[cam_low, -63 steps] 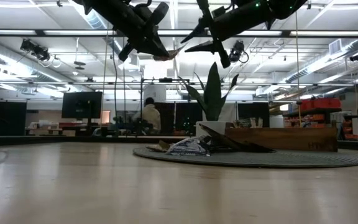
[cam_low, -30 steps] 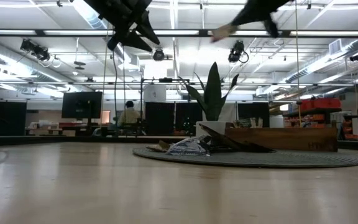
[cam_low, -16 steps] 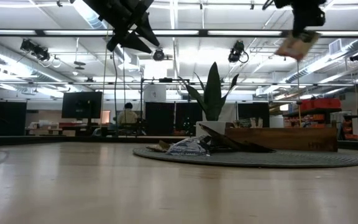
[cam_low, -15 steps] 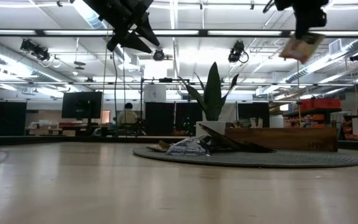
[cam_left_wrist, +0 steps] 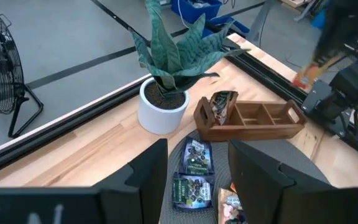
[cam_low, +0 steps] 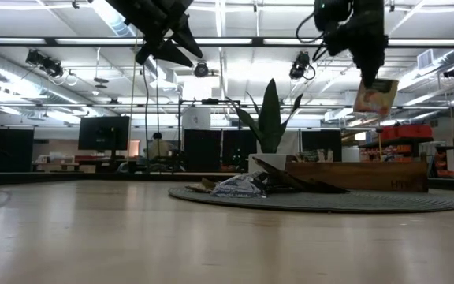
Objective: Pick & Place Tea
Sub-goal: Put the yellow tea bag into the wooden organizer
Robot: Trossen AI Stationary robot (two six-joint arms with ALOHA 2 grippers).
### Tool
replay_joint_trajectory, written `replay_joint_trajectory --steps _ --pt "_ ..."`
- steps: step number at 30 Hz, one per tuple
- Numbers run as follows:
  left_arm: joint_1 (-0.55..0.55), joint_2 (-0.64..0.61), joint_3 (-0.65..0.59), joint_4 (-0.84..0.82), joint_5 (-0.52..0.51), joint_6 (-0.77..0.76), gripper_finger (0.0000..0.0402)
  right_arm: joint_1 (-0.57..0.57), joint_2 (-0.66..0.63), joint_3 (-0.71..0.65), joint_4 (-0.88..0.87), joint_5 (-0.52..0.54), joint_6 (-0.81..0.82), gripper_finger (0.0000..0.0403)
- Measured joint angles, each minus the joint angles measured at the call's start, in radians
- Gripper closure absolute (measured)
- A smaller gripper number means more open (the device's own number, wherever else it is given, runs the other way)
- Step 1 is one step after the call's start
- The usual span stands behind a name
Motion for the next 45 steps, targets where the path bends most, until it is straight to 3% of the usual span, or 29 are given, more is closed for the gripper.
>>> replay_joint_trajectory --steps 6,8,11,17,27,45 --pt "-0.016 0.0 0.0 -0.069 0.0 -0.003 0.0228 -0.052 0.037 -0.002 0.02 -0.016 -0.049 0.0403" --pt "-0.022 0.0 0.0 -0.087 0.0 -0.011 0.0228 -0.075 0.025 -0.023 0.045 -0.072 -0.048 0.0403" --pt "-0.026 0.0 0.0 -0.095 0.0 -0.026 0.0228 -0.113 -0.017 -0.095 0.085 -0.125 -0.041 0.0403" --pt "-0.025 0.0 0.0 -0.097 0.0 -0.026 0.0228 -0.139 -0.09 -0.261 0.143 -0.101 -0.048 0.0403" --pt "-0.017 0.0 0.0 -0.084 -0.005 -0.025 0.0228 -0.138 -0.093 -0.479 0.342 -0.098 -0.012 0.0403" --pt "-0.018 0.0 0.0 -0.079 -0.005 -0.026 0.0228 -0.137 -0.093 -0.505 0.362 -0.048 -0.037 0.0403"
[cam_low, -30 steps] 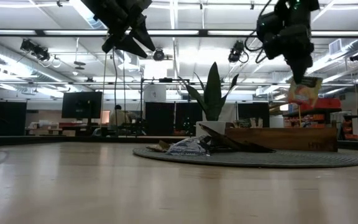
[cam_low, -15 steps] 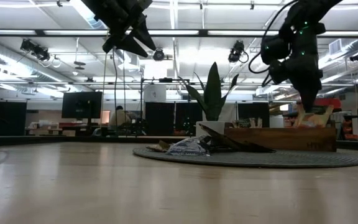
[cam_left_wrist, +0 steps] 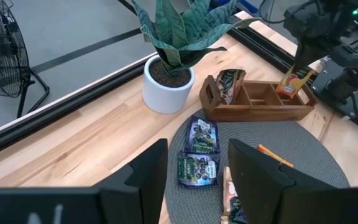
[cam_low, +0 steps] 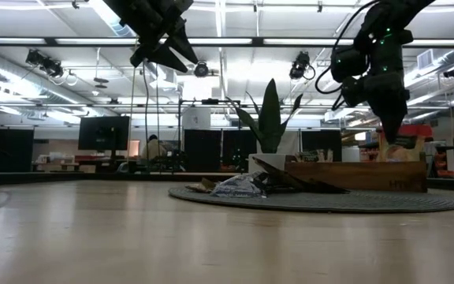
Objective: Pick & Place Tea
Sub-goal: Put the yellow tea bag into the wooden organizer, then put the brown tea tag into the wooden organizer
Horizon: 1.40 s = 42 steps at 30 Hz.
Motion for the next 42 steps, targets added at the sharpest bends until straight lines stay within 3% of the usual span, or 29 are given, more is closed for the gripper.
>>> replay_joint_trajectory --steps 17,23,33,42 --pt "0.0 0.0 0.0 0.0 0.0 -0.002 0.0228 0.027 0.055 0.0 0.049 -0.008 -0.008 0.0329" --pt "0.0 0.0 0.0 0.0 0.0 -0.002 0.0228 0.029 0.055 0.059 -0.024 0.0 0.01 0.0295" --pt "-0.001 0.0 0.0 -0.001 0.005 0.001 0.0228 0.068 -0.023 0.229 -0.031 0.015 0.165 0.0277" --pt "-0.002 0.013 0.0 -0.055 0.178 0.024 0.0228 0.279 -0.206 0.206 0.167 0.0 0.443 0.0277"
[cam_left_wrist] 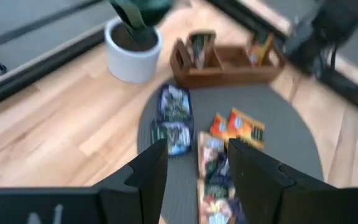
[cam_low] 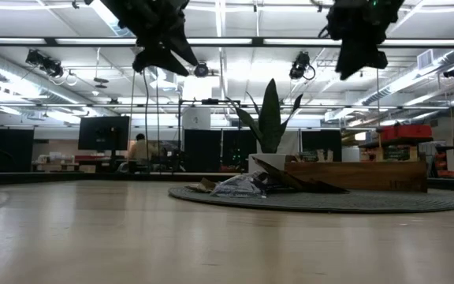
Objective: Pick & Place Tea
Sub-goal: Put the brown tea tag into the wooden organizer
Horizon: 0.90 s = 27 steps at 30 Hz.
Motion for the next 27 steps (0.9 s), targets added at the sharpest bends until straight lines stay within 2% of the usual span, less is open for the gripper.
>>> replay_joint_trajectory --steps 6,11,18,27 --pt "-0.013 0.05 0.0 0.004 0.097 0.207 0.0227 0.146 -0.061 -0.126 0.197 -0.034 0.176 0.0277" --pt "-0.024 0.135 0.0 0.015 0.158 0.288 0.0227 0.24 -0.055 -0.212 0.33 0.025 0.223 0.0277" --pt "-0.039 0.298 0.0 0.018 0.18 0.139 0.0227 0.309 -0.05 -0.309 0.484 0.071 0.285 0.0277" --pt "-0.089 0.474 0.0 0.097 0.272 -0.056 0.0227 0.324 -0.05 -0.347 0.525 0.07 0.289 0.0277"
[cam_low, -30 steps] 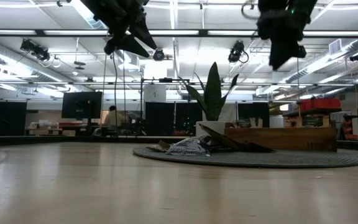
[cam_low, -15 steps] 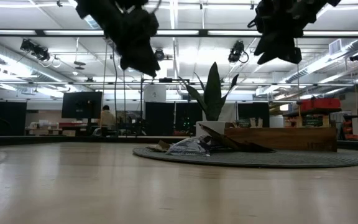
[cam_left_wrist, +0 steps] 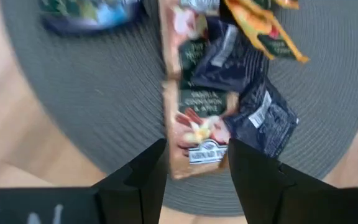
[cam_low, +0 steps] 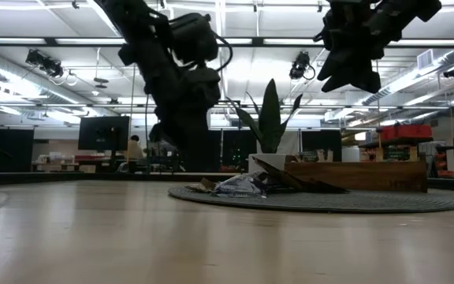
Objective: Pick & Place Tea
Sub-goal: Put the brown tea tag into the wooden organizer
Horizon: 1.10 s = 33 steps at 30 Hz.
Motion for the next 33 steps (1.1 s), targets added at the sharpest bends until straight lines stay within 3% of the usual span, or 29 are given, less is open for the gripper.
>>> replay_joint_trajectory --steps 7,17,23,33 --pt "-0.055 0.037 -0.001 0.022 -0.032 -0.011 0.0227 0.0 0.0 -0.003 -0.002 -0.01 -0.048 0.0277" --pt "-0.133 0.042 0.0 0.038 -0.259 0.168 0.0227 0.0 0.0 -0.003 -0.002 -0.029 -0.105 0.0277" --pt "-0.159 0.042 0.0 0.046 -0.264 0.191 0.0223 0.0 0.0 -0.003 -0.003 -0.029 -0.145 0.0277" --pt "-0.156 0.064 0.0 0.021 -0.263 0.164 0.0113 0.0 0.0 -0.003 -0.003 -0.029 -0.181 0.0277"
